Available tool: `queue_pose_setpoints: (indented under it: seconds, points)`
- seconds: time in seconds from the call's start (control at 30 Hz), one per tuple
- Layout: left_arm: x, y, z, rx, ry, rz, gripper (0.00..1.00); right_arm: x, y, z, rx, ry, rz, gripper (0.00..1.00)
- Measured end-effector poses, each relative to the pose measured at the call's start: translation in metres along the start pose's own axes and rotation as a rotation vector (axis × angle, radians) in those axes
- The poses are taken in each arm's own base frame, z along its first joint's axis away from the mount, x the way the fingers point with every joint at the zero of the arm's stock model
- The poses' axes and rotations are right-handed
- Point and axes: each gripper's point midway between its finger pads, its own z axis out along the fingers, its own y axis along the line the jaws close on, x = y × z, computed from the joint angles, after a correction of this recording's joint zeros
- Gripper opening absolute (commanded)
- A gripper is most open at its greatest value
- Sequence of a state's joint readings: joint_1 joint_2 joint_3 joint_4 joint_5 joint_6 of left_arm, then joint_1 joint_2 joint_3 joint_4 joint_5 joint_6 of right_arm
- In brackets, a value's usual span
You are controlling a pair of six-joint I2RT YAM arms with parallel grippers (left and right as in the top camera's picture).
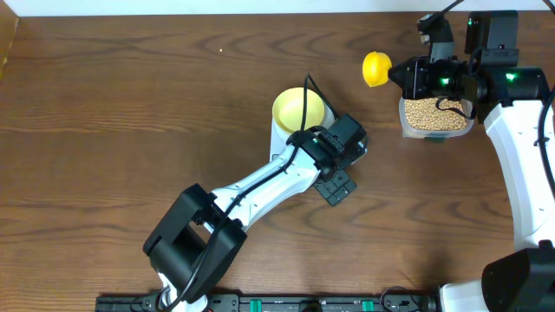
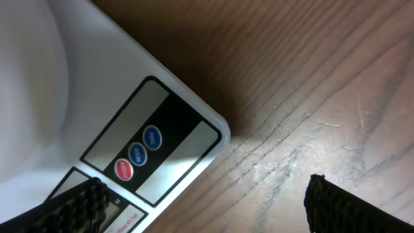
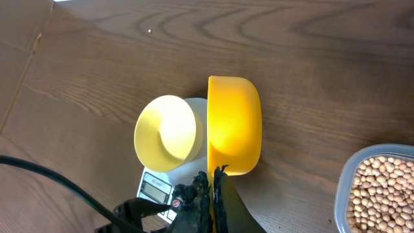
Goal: Scoop item into bowl and weigh 50g on scale
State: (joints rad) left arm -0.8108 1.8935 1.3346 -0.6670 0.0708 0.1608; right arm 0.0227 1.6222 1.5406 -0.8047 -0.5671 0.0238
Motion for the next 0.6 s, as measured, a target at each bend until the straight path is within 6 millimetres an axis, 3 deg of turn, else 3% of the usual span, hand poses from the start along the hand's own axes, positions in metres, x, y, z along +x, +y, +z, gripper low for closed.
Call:
queue_pose_setpoints:
  seconds: [0.6]
  points:
    - [0.005,0.004,0.012,-0.018,0.033,0.046,0.98,0.001,0.0,0.0,0.0,0.003,-0.005,0.01]
